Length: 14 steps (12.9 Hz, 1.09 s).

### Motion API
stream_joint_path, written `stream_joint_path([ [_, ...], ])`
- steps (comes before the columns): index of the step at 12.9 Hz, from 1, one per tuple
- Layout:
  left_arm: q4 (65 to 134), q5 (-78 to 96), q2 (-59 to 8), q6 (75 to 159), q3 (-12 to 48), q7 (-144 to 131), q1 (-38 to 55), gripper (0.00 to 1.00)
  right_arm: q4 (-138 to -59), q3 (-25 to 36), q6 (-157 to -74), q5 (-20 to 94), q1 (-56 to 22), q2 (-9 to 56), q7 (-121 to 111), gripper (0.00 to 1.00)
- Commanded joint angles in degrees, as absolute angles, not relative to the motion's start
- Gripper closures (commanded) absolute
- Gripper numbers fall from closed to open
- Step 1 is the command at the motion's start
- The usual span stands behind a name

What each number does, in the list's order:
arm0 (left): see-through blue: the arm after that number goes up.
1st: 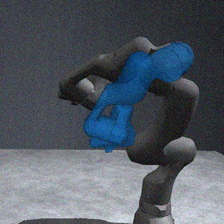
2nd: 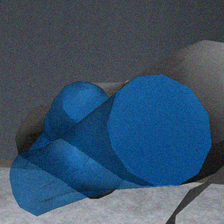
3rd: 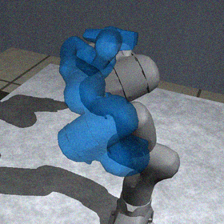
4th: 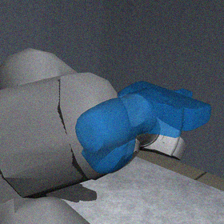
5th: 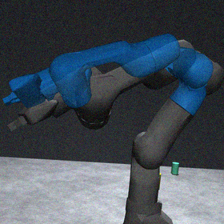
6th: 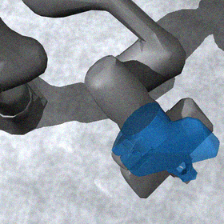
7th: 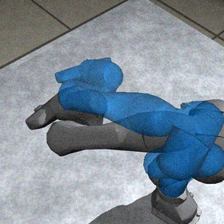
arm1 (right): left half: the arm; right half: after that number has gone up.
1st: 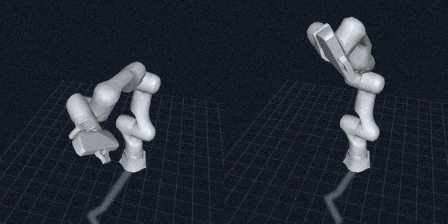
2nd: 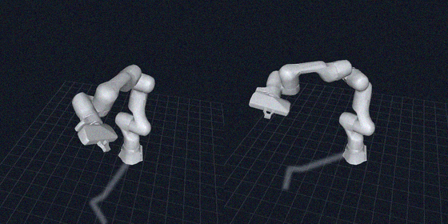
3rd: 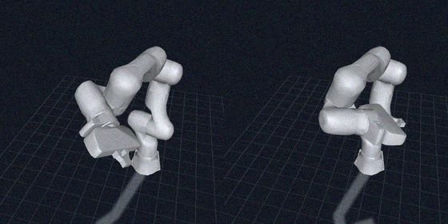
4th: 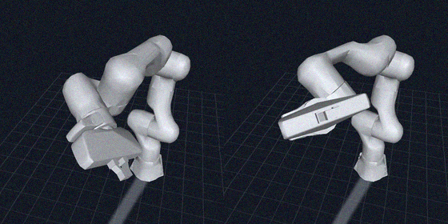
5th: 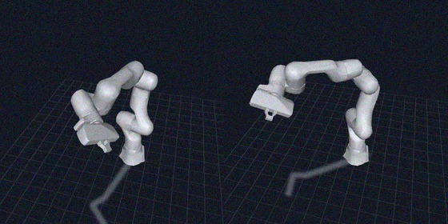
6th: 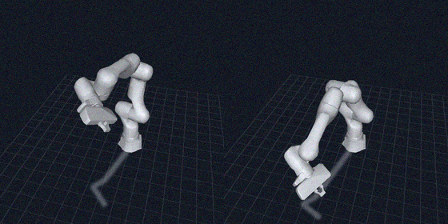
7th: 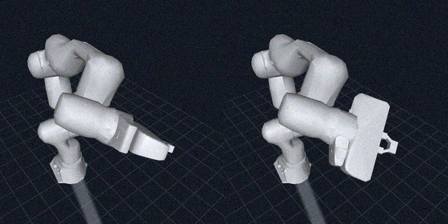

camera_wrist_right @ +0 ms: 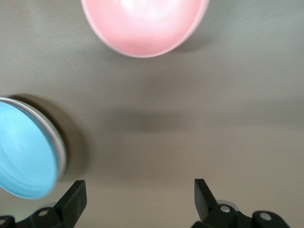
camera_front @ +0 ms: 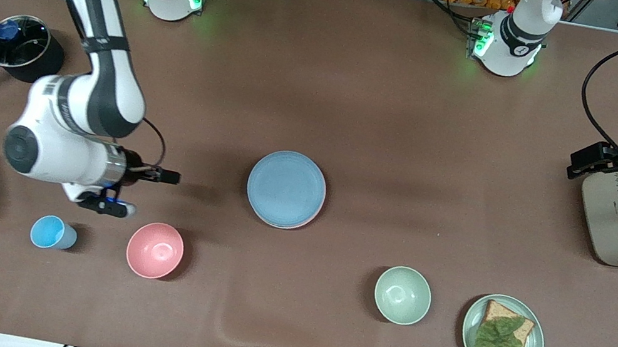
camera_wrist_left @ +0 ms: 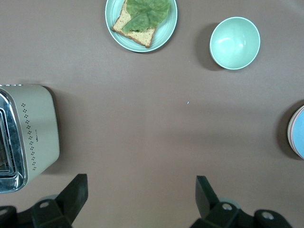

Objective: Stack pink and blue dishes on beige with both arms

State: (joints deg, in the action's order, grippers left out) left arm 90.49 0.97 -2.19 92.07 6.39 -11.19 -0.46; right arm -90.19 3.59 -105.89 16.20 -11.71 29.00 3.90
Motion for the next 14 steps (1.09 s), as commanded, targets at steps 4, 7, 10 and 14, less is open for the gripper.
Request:
stream_joint_path([
  [4,90.1,0.4,-2.6,92.4,6.2,-10.4,-0.5,0.0,-91.7,2.7,-102.0,4.2,-5.0,17.7,-10.5,0.0],
  [7,90.1,0.4,-2.6,92.4,6.2,-10.4,-0.6,0.0,-91.6,2.6,-99.5,-2.5,-4.7,11.3,-13.5,0.0],
  [10,90.2,0.4,-2.6,92.3,6.2,-10.4,-0.6,0.0,-91.7,2.8,-95.9,-7.1,-4.4,5.8,-13.4,0.0],
  [14,90.4,0.4,-2.6,92.3,6.2,-10.4,-0.5,0.0,-91.2,2.6,-93.6,-7.4,-2.2,3.1,-10.9,0.0],
])
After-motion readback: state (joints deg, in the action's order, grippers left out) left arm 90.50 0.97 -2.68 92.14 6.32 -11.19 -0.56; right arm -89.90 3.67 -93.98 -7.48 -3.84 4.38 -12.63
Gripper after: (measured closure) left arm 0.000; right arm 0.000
